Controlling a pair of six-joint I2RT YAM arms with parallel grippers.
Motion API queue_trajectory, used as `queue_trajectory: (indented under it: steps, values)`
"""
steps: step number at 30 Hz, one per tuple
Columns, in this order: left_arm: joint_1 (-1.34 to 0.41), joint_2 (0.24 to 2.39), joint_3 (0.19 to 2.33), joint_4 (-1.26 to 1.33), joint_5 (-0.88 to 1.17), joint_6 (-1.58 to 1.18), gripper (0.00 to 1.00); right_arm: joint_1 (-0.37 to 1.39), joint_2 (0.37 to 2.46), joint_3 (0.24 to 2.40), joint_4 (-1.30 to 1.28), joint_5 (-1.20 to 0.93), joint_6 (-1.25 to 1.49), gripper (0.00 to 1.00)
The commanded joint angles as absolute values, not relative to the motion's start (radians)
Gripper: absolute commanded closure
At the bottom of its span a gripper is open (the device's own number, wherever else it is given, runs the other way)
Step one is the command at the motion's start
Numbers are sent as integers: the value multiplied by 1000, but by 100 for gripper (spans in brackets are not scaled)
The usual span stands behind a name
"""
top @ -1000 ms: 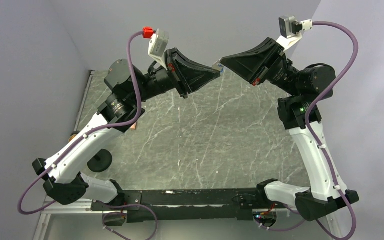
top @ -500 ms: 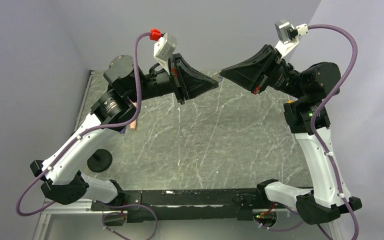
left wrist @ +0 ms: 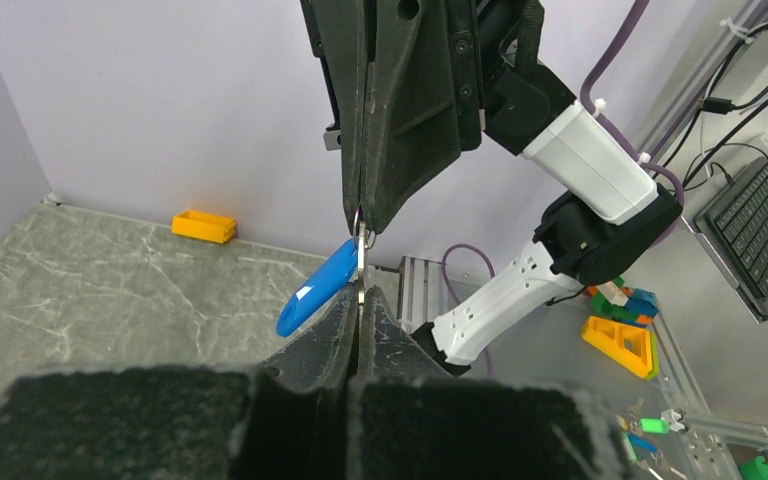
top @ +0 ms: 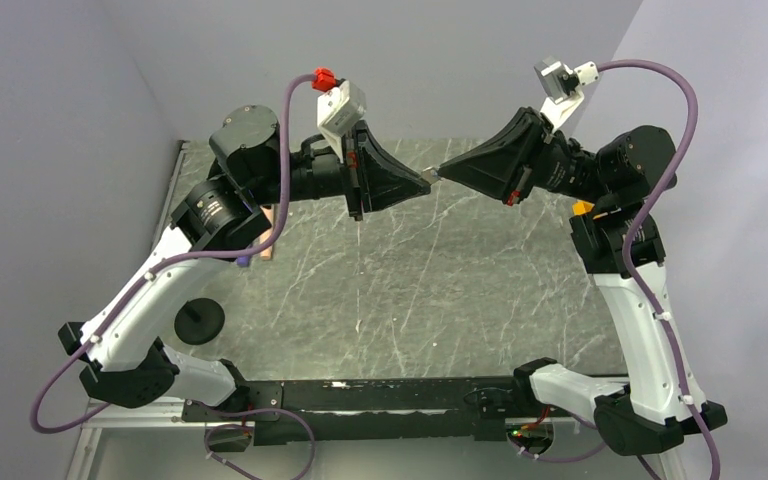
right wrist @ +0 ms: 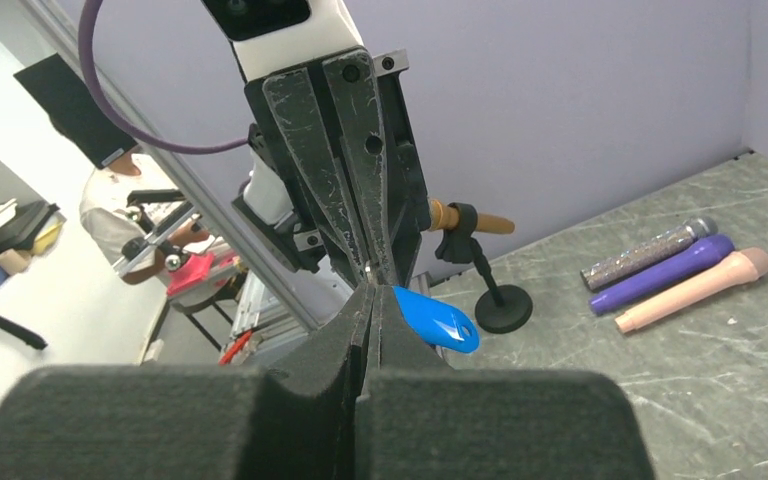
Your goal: Remove the keys from the keyring
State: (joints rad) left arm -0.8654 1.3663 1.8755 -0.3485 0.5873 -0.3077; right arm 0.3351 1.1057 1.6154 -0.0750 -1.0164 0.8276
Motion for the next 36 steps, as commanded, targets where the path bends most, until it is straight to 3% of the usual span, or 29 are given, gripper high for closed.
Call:
queue_trajectory:
  steps: [1,13,28,36]
  values:
    - [-861,1383,1930,-367,582,-261,100,347,1082,1625,-100,-1104,815,100]
    - [-862,1422,1996,-446,622,-231,100,347,1076,1620,-123,-1141,805,100]
    - [-861,1449,2046,-518,625,-187,100,361,1053,1603,-346,-1160,670,100]
    - [-858,1490,2120,-622,619,-110,100,426,1071,1628,-648,-1101,471,100]
